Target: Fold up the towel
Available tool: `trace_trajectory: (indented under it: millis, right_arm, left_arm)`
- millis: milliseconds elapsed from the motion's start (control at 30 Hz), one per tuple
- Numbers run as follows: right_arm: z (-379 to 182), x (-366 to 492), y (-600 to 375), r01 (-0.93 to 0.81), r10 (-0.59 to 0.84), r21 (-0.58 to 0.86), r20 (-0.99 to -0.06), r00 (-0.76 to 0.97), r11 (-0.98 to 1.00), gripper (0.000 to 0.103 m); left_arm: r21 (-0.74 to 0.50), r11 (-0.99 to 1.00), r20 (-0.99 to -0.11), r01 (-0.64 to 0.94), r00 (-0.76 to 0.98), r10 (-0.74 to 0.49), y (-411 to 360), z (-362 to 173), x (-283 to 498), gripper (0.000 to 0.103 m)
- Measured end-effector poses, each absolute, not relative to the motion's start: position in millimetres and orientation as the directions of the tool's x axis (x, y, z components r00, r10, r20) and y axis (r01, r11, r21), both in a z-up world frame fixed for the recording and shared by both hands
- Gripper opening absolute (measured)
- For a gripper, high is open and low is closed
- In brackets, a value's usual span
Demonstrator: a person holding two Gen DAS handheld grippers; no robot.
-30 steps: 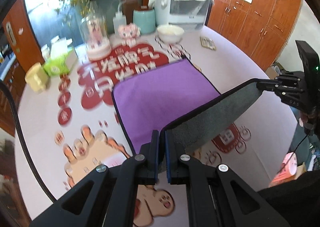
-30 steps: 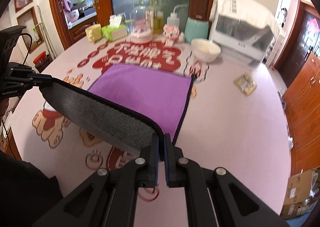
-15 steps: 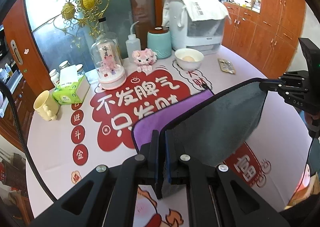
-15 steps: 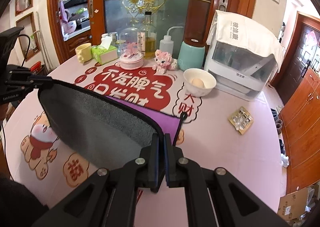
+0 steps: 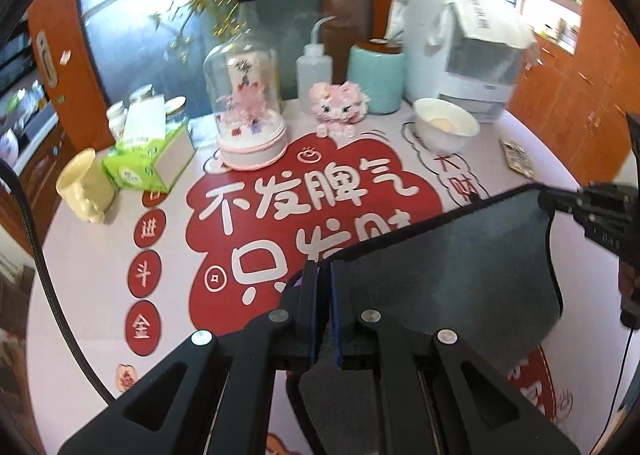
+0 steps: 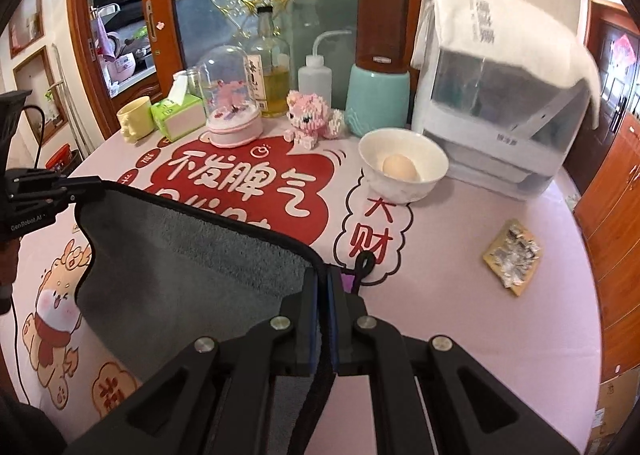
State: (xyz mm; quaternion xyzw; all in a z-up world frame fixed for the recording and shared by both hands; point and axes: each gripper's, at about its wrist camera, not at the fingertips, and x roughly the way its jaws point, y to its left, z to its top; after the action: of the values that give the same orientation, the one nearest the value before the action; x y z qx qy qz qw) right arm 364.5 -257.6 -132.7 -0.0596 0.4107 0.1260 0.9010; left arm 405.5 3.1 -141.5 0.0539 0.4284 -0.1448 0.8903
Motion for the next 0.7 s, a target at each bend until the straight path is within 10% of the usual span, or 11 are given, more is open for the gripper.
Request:
trace_trajectory:
  millis: [367,700]
  right_arm:
    - [-180.4,390.8,-256.5,-0.254,0.193,0.055,-0.806,0.560,0.966,0.007]
    - [-158.3,376.6,-277.8,-0.149,0.113,0.029,-0.800,0.590,0.988,0.053]
  left_arm:
    - [-0.047,0.987,-0.815,0.155,0.566,-0.127,7.2,-181.8,432.1,0.013]
    - [0.003,0.995,-0.802,0.104,0.594,-0.059,16.0,-156.4,409.6,0.036]
